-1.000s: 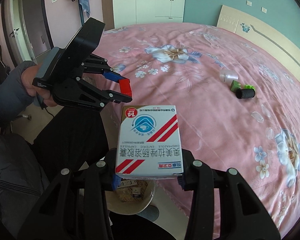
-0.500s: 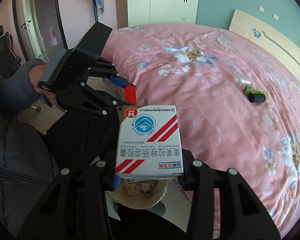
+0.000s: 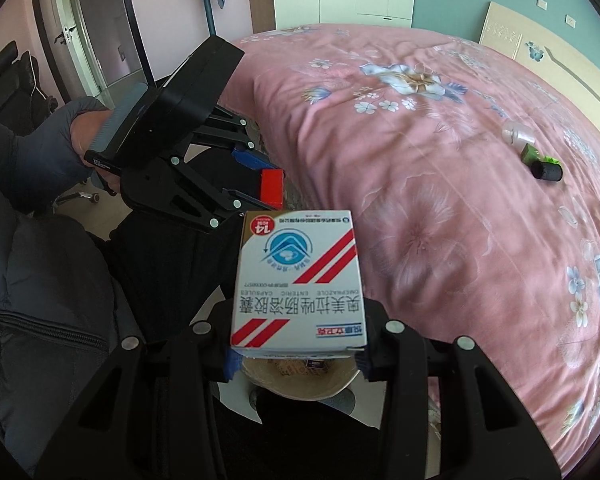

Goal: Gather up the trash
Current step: 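Carry the red block and medicine box in both tools over the trash bin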

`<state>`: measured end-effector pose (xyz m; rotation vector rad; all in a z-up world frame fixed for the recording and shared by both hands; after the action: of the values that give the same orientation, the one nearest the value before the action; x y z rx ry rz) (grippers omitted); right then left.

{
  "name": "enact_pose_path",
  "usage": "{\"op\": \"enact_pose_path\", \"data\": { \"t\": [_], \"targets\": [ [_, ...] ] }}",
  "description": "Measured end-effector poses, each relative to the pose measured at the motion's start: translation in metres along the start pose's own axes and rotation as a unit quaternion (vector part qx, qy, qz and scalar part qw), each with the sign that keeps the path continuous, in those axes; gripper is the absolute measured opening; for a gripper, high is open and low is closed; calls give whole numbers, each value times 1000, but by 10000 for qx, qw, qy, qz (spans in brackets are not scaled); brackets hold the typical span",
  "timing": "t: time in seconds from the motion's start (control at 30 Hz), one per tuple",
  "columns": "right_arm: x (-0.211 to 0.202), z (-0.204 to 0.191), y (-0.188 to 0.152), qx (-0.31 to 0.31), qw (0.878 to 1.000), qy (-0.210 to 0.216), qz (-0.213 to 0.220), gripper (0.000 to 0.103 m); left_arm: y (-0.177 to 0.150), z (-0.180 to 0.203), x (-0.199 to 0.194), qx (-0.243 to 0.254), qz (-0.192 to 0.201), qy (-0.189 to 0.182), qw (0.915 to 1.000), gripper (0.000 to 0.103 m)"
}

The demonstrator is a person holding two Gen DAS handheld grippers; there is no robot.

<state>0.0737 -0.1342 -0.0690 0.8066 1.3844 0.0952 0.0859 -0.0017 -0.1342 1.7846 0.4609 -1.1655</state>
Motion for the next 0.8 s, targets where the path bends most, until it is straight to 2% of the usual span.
{"op": "enact_pose_path", "data": {
  "t": [0.57, 0.8],
  "targets": [
    [79, -6, -36, 311, 9956, 627, -624, 44, -41, 25, 58, -206, -660, -536, 9962, 43],
    [117, 4, -55, 601, 9918, 612, -952, 44, -55, 31, 84, -320, -945, -710, 9925, 43]
  ]
}}
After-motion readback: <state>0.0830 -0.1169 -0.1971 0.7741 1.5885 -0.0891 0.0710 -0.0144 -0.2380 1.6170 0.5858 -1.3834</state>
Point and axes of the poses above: each gripper's, at about its wrist camera, not at the fingertips, and x roughly the way its jaws point, z to its right, y to its top, the point moved 4 cm from there along x, roughly the way its jaws point, and after that the axes turned 1 degree about -y, right-handed, at the moved point
